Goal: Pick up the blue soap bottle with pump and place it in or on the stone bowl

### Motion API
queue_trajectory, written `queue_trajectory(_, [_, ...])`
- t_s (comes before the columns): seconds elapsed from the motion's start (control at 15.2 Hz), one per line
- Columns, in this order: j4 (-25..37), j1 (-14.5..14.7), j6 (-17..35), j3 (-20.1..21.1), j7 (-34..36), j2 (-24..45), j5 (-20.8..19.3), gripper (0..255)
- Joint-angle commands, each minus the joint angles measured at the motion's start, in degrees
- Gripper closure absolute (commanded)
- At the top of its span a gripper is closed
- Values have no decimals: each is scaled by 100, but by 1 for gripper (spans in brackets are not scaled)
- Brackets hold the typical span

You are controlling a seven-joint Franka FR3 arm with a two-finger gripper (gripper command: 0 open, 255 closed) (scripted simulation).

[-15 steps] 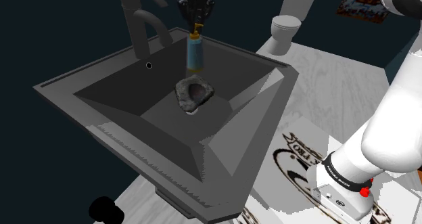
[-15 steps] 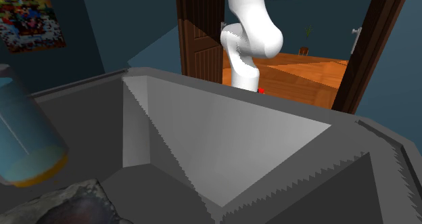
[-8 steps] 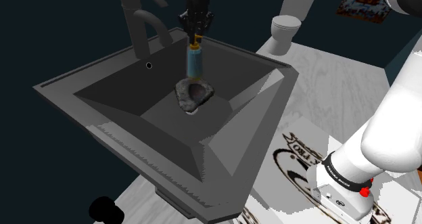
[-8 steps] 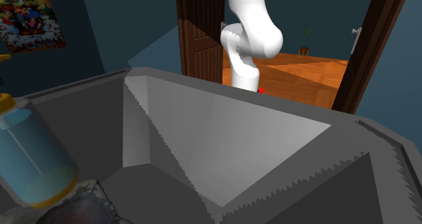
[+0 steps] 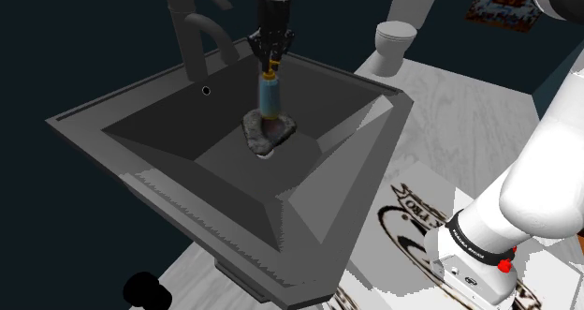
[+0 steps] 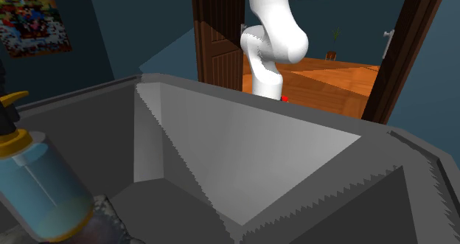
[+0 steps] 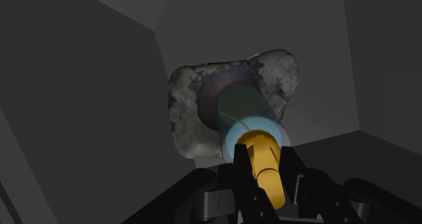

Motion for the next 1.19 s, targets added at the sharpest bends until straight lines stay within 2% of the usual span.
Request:
queue_trajectory(0.0, [-9, -1, 14, -1, -2, 2, -1, 255])
queue_trajectory(0.26, [-9, -1, 14, -1, -2, 2, -1, 255])
queue_trajectory(0.33, [-9, -1, 14, -1, -2, 2, -1, 0])
queue_trajectory(0.66, [-9, -1, 14, -1, -2, 2, -1, 0])
queue_trajectory(0.92, [736, 13, -720, 5, -5, 12, -1, 0])
queue_trajectory(1.12, [736, 13, -720, 5, -5, 12, -1, 0])
